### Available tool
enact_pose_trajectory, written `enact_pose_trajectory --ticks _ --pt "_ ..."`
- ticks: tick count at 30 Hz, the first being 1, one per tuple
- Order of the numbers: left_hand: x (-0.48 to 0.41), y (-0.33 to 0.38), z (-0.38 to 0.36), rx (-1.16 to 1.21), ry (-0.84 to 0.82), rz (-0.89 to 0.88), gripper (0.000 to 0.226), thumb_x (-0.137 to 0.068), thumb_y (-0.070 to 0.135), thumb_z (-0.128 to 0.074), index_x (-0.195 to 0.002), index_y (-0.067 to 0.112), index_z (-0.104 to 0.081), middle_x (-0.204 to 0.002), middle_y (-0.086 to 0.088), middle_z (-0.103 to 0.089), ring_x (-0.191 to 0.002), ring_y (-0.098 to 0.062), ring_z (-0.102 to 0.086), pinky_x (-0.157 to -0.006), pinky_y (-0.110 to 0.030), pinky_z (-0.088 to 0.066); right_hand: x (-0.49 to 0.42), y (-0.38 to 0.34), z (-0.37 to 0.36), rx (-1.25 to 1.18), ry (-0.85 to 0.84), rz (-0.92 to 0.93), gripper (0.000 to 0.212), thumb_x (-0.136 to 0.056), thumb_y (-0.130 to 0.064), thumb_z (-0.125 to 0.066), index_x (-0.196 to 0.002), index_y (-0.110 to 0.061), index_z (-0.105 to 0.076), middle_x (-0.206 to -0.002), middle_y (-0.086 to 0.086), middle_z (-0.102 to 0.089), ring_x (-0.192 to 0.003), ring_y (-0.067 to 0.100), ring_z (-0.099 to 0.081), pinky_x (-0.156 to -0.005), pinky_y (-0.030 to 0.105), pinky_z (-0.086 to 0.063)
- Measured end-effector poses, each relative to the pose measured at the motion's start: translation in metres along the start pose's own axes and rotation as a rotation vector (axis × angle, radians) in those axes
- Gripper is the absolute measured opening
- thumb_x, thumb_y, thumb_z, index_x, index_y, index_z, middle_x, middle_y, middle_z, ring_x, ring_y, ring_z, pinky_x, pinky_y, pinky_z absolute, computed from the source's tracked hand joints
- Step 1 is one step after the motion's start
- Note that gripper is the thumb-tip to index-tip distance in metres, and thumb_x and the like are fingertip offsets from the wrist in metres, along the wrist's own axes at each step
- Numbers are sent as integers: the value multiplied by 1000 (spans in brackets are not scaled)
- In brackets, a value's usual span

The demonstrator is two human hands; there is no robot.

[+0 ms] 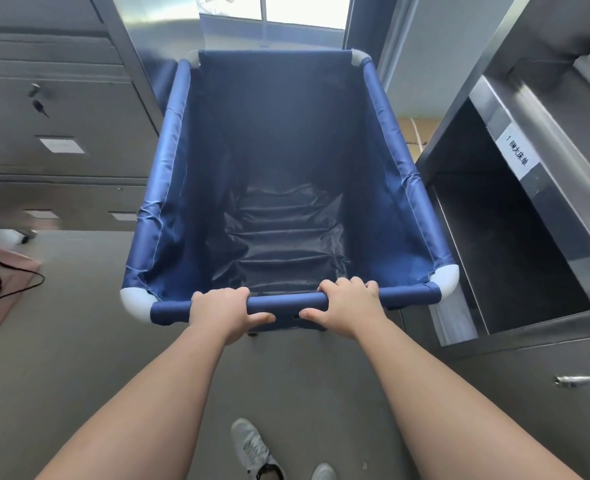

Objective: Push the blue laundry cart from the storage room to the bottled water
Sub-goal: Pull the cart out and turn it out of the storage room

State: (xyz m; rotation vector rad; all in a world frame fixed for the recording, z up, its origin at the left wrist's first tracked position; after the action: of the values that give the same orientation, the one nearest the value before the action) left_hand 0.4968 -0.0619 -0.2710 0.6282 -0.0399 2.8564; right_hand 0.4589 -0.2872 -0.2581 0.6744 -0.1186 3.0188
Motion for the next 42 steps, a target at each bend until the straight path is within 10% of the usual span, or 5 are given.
enact_pose_trajectory --ticks 42 --pt "253 42 -116 -15 10 -29 62 -76 93 -40 -77 31 -47 -80 12 -59 -75 -14 -56 -60 -34 -36 249 -4 -120 30 24 58 65 -77 -88 -32 -112 -37 -51 -106 -6 -53 -104 21 -44 -94 45 -31"
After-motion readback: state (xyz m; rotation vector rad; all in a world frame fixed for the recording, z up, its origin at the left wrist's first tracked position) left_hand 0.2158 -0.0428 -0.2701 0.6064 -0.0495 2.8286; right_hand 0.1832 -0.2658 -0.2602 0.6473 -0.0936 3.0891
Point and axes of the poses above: each hand's wrist, its own x-axis away from the middle knuckle, its own z-axis out of the back of the hand, y = z × x, the point moved 9 cm from there along -x, towards the middle knuckle
